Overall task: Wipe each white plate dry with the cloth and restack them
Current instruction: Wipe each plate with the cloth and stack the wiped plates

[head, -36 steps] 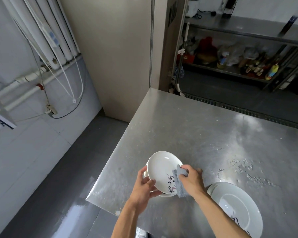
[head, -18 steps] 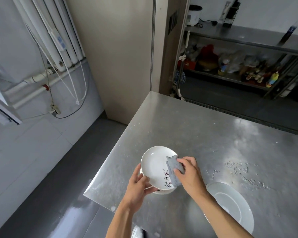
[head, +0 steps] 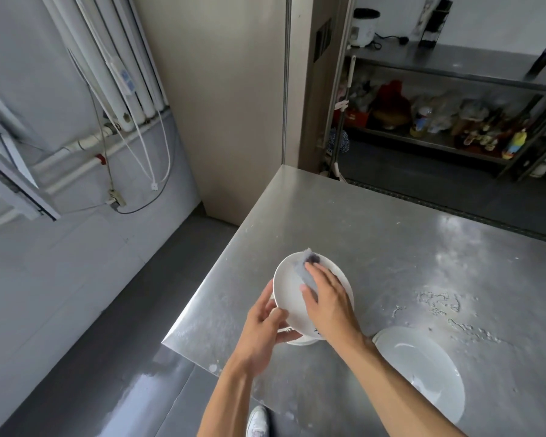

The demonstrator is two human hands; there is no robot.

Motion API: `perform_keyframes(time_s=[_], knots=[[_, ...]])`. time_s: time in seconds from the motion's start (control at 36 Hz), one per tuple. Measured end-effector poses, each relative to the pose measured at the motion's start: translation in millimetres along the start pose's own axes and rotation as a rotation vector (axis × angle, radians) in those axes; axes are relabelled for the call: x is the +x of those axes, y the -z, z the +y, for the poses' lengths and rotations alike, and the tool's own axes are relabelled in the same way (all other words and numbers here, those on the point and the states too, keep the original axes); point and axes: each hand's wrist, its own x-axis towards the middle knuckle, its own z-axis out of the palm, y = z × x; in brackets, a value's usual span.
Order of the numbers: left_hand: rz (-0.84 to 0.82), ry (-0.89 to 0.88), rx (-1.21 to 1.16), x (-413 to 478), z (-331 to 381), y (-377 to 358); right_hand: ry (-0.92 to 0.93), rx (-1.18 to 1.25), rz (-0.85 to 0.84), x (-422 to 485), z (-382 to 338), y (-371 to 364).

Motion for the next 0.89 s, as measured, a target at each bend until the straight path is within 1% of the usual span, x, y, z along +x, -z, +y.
perform_keyframes(time_s=[0.08,0.19,0.28,0.36,0.5,0.64,0.78,0.89], knots=[[0.032,-0.026,0.0,0.2,4.7,1.8,0.105,0.039,-0.05,-1.0,-7.7,0.1],[0.09,-0.046,-0.019,-0.4,6.3,10.1,0.293,0.041,-0.156,-6.4,-12.6,1.4],[0.141,-0.059,-0.07,-0.4,4.1,13.5,0.373,0.057,-0.206,-12.0,-12.7,2.3],[0.179,-0.051,-0.125,-0.3,2.0,14.8,0.409,0.052,-0.237,-14.3,-13.6,4.8],[0.201,-0.016,-0.189,1.9,-2.8,16.5,0.367,0.033,-0.31,-12.2,-16.1,15.1],[0.214,-0.001,-0.203,3.5,-5.4,17.8,0.297,-0.028,-0.312,-13.8,-13.3,25.2],[0.2,-0.008,-0.174,2.2,-7.6,25.0,0.158,-0.093,-0.244,-10.8,-5.8,35.5],[0.179,-0.017,-0.149,1.2,-5.7,25.8,0.088,-0.183,-0.121,-5.7,-6.3,37.2]])
